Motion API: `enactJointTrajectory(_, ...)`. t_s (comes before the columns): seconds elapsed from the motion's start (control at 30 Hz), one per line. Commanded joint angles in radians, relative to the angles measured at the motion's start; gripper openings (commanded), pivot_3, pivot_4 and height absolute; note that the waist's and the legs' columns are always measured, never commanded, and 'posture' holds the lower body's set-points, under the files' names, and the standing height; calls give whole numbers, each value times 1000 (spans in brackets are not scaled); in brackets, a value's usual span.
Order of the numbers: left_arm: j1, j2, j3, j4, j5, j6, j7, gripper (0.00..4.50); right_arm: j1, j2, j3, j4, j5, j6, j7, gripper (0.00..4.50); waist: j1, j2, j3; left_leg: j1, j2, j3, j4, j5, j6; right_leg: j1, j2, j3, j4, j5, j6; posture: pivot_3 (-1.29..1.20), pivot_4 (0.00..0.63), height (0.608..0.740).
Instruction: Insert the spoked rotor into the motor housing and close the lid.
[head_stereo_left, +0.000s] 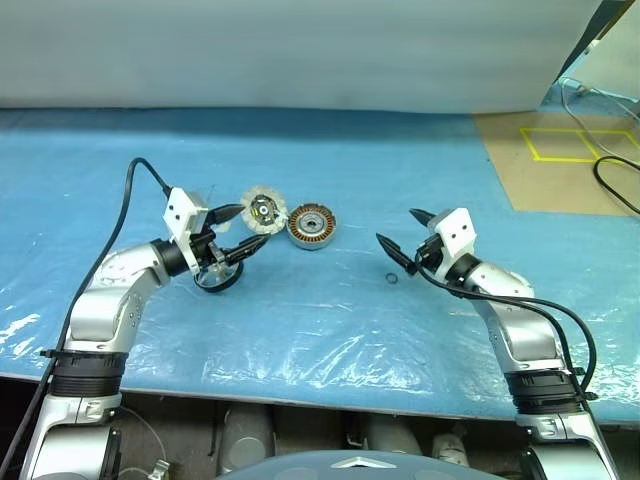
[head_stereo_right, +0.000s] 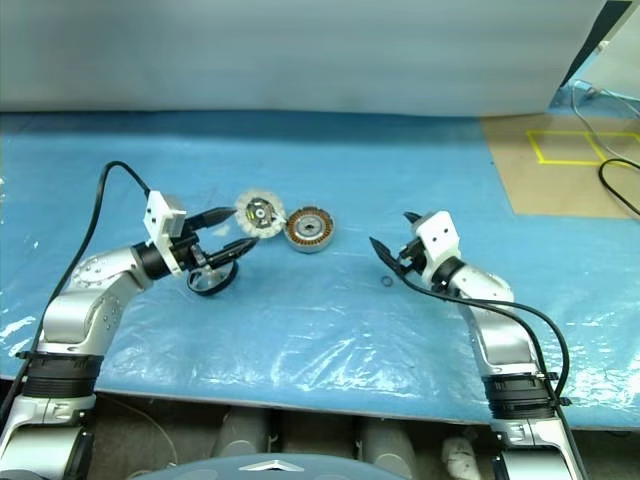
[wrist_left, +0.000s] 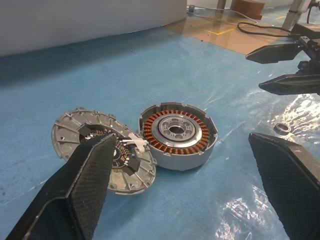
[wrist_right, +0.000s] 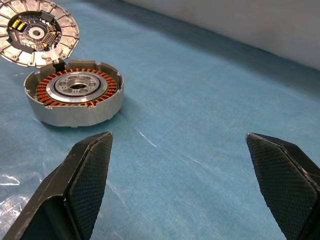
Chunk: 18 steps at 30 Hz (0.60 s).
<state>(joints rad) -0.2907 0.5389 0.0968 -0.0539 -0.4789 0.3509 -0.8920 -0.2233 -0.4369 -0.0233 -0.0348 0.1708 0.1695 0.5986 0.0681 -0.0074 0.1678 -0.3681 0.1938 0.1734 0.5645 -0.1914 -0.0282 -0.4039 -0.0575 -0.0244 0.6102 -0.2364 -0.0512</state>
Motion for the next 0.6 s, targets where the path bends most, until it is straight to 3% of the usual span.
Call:
enactJointTrajectory(0.03, 5, 1, 4, -35, -25, 21, -9, 4500, -8, -11, -10, -19, 4, -23, 8, 4482, 0, 0, 0, 0, 0, 0, 0, 0, 0, 0, 0, 0, 0, 0, 0, 0, 150, 740)
enactJointTrajectory(0.6, 1, -9, -8, -17, -13, 7, -34, 4500, -6, -26, -19, -24, 6, -20, 12, 4482, 0, 0, 0, 0, 0, 0, 0, 0, 0, 0, 0, 0, 0, 0, 0, 0, 150, 740)
